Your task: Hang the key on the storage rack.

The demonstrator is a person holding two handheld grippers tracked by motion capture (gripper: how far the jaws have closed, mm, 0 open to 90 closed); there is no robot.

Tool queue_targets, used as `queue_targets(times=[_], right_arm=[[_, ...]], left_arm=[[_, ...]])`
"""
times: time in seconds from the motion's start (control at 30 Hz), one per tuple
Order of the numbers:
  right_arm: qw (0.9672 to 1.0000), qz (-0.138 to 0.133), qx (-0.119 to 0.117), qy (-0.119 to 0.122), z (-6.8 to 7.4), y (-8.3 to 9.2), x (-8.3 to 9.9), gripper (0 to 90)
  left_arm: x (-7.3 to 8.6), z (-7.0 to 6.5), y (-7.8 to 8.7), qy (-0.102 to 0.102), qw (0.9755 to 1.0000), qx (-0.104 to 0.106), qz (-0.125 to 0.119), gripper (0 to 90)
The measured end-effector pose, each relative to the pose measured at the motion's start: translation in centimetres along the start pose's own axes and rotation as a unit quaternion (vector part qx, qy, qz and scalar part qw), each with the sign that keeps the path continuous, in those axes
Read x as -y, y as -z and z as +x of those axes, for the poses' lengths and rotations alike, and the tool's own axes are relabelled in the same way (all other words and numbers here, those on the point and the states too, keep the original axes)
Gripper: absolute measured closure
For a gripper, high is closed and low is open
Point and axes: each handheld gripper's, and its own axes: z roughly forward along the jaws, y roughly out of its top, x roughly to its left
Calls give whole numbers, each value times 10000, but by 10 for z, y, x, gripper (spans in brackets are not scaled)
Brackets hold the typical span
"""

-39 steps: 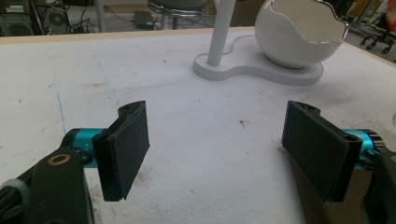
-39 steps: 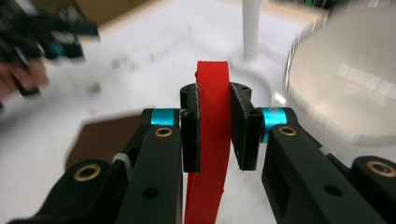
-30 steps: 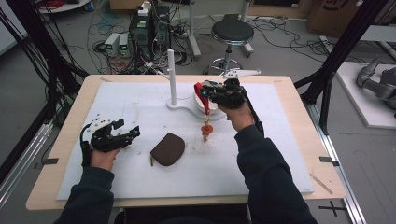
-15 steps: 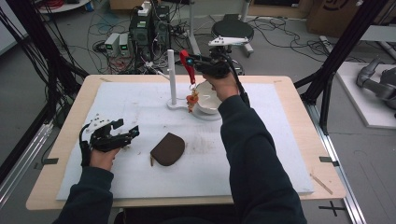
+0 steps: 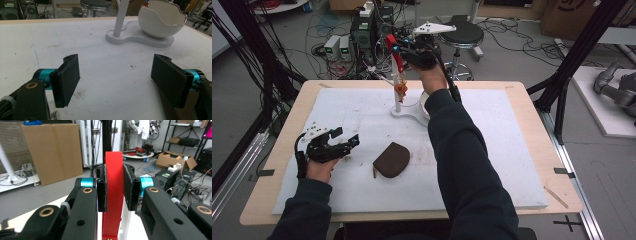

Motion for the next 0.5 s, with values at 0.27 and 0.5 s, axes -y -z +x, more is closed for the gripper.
queue_targets(times=[0.27, 0.5], right_arm=[[9997, 30, 198, 151, 8, -18, -1, 762], [9988, -17, 429, 255, 16, -29, 2, 762]], left_arm=[[0, 2, 1, -12, 10000, -9, 9, 230], [0, 2, 2, 7, 10000, -19, -5, 230]])
